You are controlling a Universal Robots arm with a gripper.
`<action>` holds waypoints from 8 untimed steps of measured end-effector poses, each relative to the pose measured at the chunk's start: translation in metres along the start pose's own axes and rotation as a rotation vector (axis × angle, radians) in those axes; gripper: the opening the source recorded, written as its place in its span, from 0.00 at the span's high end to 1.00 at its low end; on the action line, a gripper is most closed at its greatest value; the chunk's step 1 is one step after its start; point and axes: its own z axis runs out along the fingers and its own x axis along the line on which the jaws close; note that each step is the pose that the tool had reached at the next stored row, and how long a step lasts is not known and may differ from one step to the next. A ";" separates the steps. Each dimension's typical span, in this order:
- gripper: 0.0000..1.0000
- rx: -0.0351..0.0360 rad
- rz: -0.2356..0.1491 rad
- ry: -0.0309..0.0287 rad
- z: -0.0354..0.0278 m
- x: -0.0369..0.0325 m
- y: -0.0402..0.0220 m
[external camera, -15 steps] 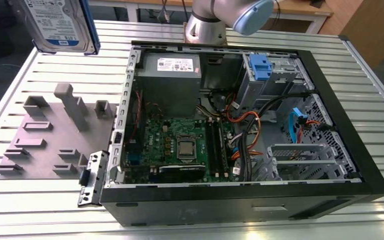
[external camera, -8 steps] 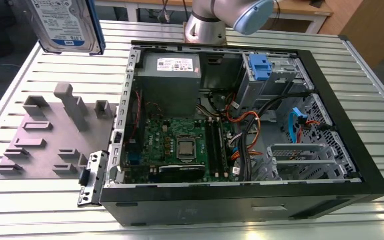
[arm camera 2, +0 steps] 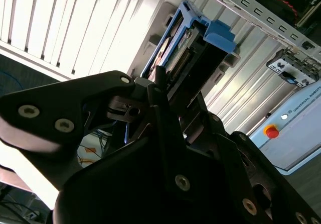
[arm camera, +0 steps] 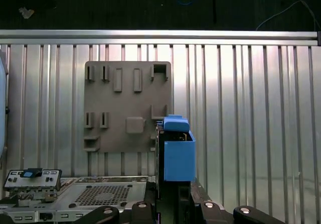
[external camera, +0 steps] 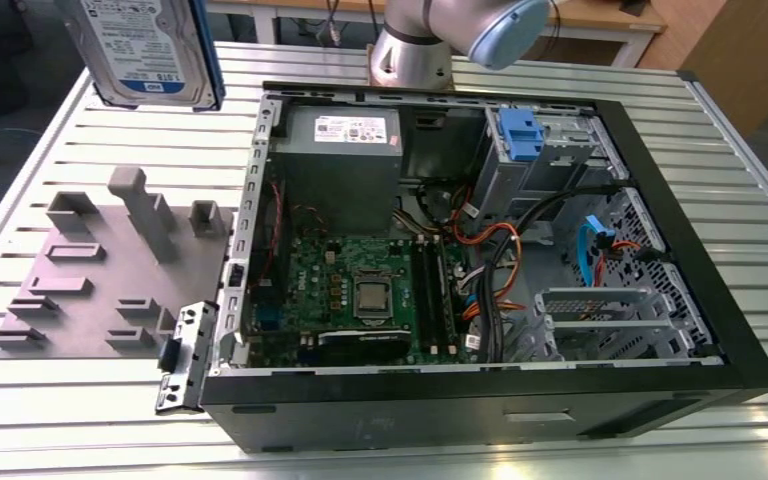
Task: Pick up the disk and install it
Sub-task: 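Pick up the disk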
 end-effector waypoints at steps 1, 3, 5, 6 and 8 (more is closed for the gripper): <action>0.65 0.0000 0.000 0.0000 0.0000 0.0000 -0.0017; 0.65 0.0000 0.000 0.0000 -0.0001 -0.0001 -0.0052; 0.65 0.0000 0.000 0.0000 -0.0001 -0.0002 -0.0089; 0.65 0.0001 0.000 -0.0001 -0.0002 -0.0002 -0.0108; 0.65 0.0001 0.000 0.0000 -0.0002 -0.0003 -0.0151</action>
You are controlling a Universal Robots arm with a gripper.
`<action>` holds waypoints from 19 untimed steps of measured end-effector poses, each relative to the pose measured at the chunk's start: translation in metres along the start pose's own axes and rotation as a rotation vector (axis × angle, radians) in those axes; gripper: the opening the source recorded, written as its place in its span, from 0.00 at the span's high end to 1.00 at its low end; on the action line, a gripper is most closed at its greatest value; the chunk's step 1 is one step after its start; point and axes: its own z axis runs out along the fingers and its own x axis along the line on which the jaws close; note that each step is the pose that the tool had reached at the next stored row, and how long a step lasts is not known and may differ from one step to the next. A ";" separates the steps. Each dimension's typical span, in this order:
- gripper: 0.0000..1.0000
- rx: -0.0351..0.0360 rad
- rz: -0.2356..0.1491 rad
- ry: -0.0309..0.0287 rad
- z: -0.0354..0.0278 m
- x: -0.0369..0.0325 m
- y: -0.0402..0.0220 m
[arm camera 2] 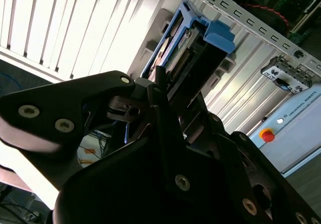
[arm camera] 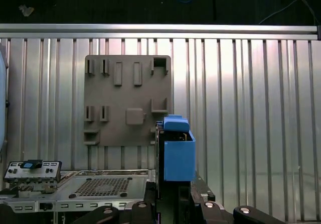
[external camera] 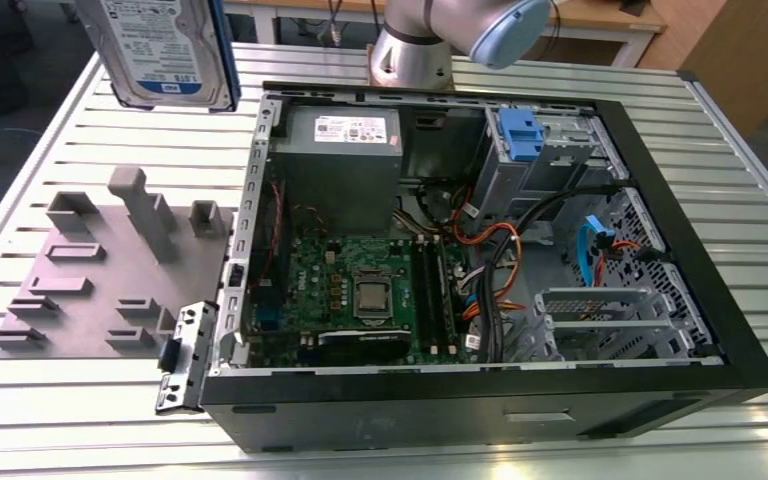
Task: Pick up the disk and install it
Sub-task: 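Pick up the disk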
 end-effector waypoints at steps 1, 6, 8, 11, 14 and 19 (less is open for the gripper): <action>0.65 -0.0001 0.000 0.0000 0.0000 -0.0001 -0.0023; 0.65 -0.0001 0.000 0.0000 -0.0002 -0.0004 -0.0153; 0.65 0.0000 0.000 -0.0001 -0.0001 -0.0005 -0.0207; 0.65 -0.0001 0.000 0.0000 -0.0003 -0.0007 -0.0294; 0.65 -0.0001 0.000 0.0001 -0.0004 -0.0009 -0.0379; 0.65 0.0000 0.000 0.0000 -0.0004 -0.0012 -0.0527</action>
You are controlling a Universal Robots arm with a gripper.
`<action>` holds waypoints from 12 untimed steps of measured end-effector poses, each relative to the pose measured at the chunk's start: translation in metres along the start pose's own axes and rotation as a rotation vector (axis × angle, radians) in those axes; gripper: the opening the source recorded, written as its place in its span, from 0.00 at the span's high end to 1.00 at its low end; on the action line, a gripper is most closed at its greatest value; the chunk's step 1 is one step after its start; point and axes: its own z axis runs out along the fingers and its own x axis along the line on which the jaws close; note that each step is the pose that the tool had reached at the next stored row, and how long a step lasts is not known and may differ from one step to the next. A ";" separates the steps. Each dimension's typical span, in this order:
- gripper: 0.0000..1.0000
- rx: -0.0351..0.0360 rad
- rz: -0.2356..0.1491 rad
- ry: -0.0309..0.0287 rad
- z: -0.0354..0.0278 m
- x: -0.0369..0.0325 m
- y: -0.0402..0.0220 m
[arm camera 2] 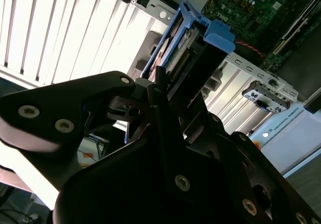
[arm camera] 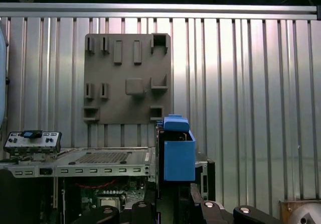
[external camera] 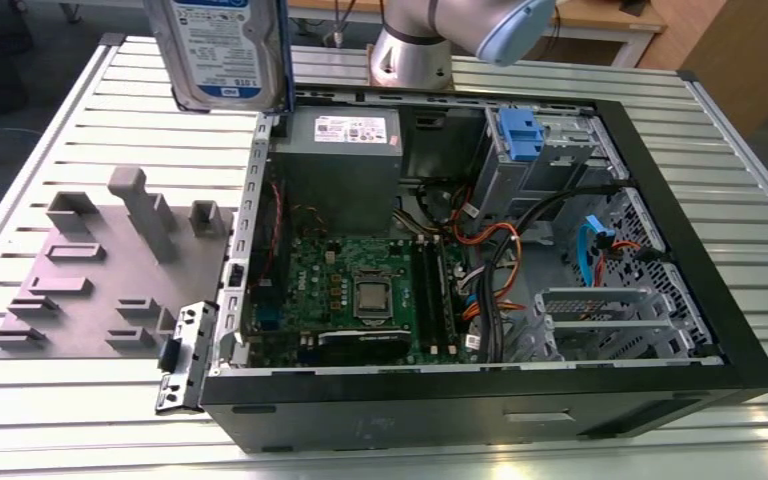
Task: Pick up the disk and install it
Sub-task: 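Pick up the disk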
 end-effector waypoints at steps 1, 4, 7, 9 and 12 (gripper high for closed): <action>0.65 -0.0001 0.000 0.0001 -0.0001 -0.0001 -0.0029; 0.65 -0.0001 0.000 0.0001 -0.0001 -0.0002 -0.0113; 0.65 0.0000 0.000 0.0000 -0.0001 -0.0004 -0.0196; 0.65 0.0000 0.000 0.0000 -0.0002 -0.0005 -0.0249; 0.65 0.0000 0.000 0.0000 -0.0002 -0.0007 -0.0325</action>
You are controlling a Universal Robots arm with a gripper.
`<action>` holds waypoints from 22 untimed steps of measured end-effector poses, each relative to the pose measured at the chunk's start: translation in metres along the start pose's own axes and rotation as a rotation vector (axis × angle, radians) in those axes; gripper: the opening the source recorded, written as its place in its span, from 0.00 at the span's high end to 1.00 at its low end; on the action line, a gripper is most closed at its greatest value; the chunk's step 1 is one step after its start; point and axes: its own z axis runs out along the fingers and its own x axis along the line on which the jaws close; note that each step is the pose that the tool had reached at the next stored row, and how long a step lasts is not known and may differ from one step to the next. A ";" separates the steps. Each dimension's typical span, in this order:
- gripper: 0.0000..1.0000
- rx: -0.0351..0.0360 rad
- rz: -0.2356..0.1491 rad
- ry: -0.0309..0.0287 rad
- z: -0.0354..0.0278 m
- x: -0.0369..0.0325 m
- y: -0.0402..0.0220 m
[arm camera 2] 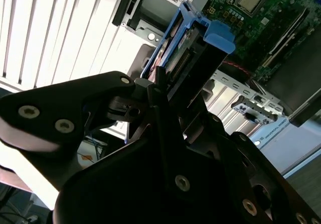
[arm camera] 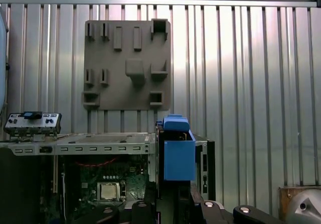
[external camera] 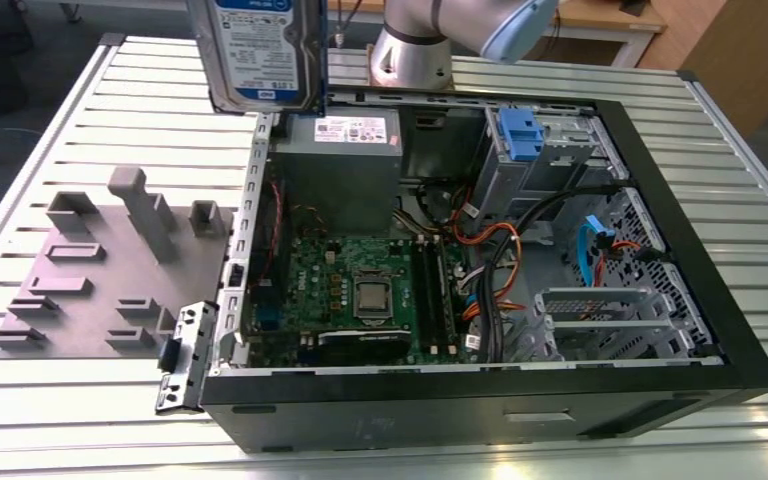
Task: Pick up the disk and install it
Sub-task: 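Pick up the disk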
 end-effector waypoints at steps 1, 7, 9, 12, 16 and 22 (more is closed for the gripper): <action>0.65 0.0000 0.000 0.0000 0.0000 -0.0001 -0.0025; 0.65 0.0000 0.000 0.0000 0.0000 -0.0004 -0.0169; 0.65 0.0000 0.000 0.0000 -0.0001 -0.0005 -0.0214; 0.65 0.0000 0.000 0.0000 -0.0001 -0.0006 -0.0283; 0.65 0.0001 0.000 0.0001 -0.0001 -0.0008 -0.0367; 0.65 0.0000 0.000 0.0000 -0.0002 -0.0011 -0.0495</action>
